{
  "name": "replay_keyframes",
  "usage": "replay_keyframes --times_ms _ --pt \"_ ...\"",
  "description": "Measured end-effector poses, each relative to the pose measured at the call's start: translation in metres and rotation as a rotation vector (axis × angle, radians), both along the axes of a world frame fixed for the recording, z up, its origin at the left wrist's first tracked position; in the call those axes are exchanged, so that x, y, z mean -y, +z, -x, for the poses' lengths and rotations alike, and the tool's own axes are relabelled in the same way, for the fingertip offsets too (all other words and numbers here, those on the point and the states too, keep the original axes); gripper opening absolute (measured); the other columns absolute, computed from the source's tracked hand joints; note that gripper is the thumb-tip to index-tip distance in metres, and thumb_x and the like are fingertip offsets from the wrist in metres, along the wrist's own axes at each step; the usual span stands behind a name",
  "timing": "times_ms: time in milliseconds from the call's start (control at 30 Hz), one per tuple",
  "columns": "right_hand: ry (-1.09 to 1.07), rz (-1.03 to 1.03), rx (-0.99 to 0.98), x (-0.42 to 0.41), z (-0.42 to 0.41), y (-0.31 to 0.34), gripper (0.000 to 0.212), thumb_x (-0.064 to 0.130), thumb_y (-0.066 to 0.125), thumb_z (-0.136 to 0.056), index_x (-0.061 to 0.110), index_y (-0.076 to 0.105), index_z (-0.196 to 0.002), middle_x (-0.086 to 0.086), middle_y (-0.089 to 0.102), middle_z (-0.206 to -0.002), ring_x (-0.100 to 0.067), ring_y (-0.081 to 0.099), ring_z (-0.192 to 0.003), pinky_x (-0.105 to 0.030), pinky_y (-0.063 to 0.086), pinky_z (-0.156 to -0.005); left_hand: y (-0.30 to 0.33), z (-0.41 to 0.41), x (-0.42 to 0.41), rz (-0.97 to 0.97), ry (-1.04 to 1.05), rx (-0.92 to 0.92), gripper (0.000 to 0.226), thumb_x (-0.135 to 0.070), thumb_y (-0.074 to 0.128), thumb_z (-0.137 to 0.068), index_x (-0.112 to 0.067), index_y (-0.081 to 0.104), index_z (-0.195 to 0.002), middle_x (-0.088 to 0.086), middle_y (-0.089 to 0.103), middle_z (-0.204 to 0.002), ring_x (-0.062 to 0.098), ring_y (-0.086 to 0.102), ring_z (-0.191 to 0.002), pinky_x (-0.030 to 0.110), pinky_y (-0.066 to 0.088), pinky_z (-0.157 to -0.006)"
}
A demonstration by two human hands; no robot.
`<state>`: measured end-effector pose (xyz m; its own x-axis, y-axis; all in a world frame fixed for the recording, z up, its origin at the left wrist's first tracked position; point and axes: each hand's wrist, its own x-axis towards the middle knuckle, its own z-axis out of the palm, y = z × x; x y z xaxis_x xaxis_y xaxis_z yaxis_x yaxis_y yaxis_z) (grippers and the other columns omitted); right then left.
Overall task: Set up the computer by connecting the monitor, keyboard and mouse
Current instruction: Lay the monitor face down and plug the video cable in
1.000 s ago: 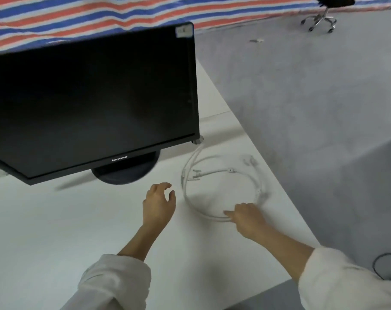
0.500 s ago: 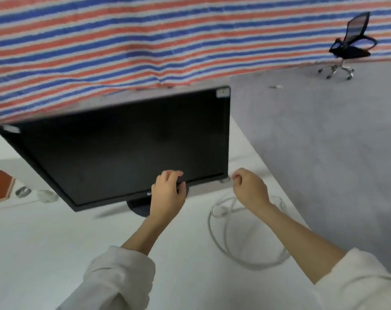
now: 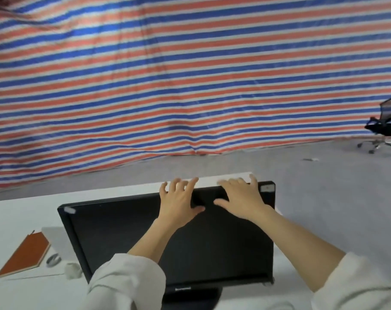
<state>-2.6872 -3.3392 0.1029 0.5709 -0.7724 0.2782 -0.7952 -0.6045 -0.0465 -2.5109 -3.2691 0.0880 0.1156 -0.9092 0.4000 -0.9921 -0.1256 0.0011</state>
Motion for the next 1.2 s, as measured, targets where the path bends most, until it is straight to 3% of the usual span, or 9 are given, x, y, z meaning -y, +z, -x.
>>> replay_keyframes --times_ms 133,433,533,667,733,833,1000,1200 --pt "-0.042 0.029 0.016 0.001 -0.01 -0.002 0.051 0.054 0.052 -0.087 0.022 0.047 -0.126 0.0 0.054 -0.125 -0.021 0.048 -0.117 -0.042 0.031 -0.102 -0.006 -0.001 0.008 0.079 0.024 -0.036 0.048 -0.056 0.059 -0.081 -0.031 0.049 -0.121 -0.01 0.058 -0.118 0.014 0.047 -0.114 0.037 0.022 -0.103" --pt "-0.063 0.066 0.009 -0.064 -0.006 0.009 0.05 0.052 0.049 -0.09 0.021 0.044 -0.13 0.0 0.052 -0.129 -0.02 0.045 -0.121 -0.042 0.027 -0.103 -0.009 0.0 -0.043 0.17 -0.012 -0.083 0.047 -0.053 0.06 -0.083 -0.025 0.051 -0.12 -0.008 0.057 -0.116 0.016 0.046 -0.112 0.035 0.018 -0.097" --pt "-0.052 0.138 -0.007 -0.111 -0.011 0.015 0.048 0.048 0.046 -0.093 0.02 0.041 -0.132 -0.001 0.051 -0.13 -0.022 0.044 -0.121 -0.04 0.026 -0.102 -0.013 -0.013 -0.078 0.277 -0.091 -0.079 0.048 -0.051 0.069 -0.076 -0.02 0.058 -0.112 -0.006 0.061 -0.104 0.02 0.053 -0.101 0.034 0.019 -0.089" --pt "0.007 0.262 -0.082 -0.171 -0.027 0.026 0.038 0.043 0.045 -0.095 0.016 0.045 -0.121 -0.004 0.058 -0.115 -0.025 0.053 -0.104 -0.036 0.033 -0.079 -0.024 -0.038 -0.127 0.427 -0.159 -0.067 0.048 -0.047 0.078 -0.068 -0.018 0.059 -0.1 -0.005 0.062 -0.09 0.023 0.057 -0.085 0.034 0.022 -0.081" --pt "0.054 0.221 -0.172 -0.199 -0.037 0.037 0.038 0.046 0.046 -0.094 0.014 0.048 -0.115 -0.006 0.061 -0.107 -0.026 0.057 -0.095 -0.033 0.032 -0.069 -0.028 -0.051 -0.156 0.439 -0.178 -0.075 0.046 -0.052 0.072 -0.07 -0.018 0.057 -0.099 -0.005 0.062 -0.088 0.023 0.058 -0.082 0.033 0.023 -0.08" --pt "0.089 0.177 -0.305 -0.234 -0.052 0.047 0.042 0.048 0.048 -0.093 0.01 0.051 -0.109 -0.006 0.064 -0.103 -0.026 0.059 -0.092 -0.031 0.03 -0.064 -0.024 -0.072 -0.189 0.353 -0.259 -0.035 0.045 -0.059 0.053 -0.078 -0.018 0.056 -0.097 -0.005 0.064 -0.086 0.022 0.06 -0.078 0.032 0.03 -0.078" --pt "0.049 0.19 -0.358 -0.297 -0.077 0.035 0.038 0.046 0.049 -0.093 0.01 0.049 -0.105 -0.006 0.064 -0.103 -0.025 0.06 -0.092 -0.029 0.026 -0.056 -0.003 -0.102 -0.243 0.001 -0.469 -0.025 0.029 -0.04 0.061 -0.087 -0.018 0.057 -0.105 -0.004 0.064 -0.093 0.019 0.059 -0.08 0.026 0.044 -0.065" --pt "-0.047 0.142 -0.363 -0.357 -0.092 0.009 0.024 0.029 0.056 -0.092 0.012 0.045 -0.106 -0.005 0.062 -0.101 -0.023 0.06 -0.087 -0.027 0.014 -0.046 -0.005 -0.104 -0.286 -0.153 -0.511 0.014 0.035 -0.025 0.064 -0.086 -0.028 0.061 -0.12 -0.009 0.067 -0.106 0.016 0.063 -0.089 0.033 0.054 -0.076"
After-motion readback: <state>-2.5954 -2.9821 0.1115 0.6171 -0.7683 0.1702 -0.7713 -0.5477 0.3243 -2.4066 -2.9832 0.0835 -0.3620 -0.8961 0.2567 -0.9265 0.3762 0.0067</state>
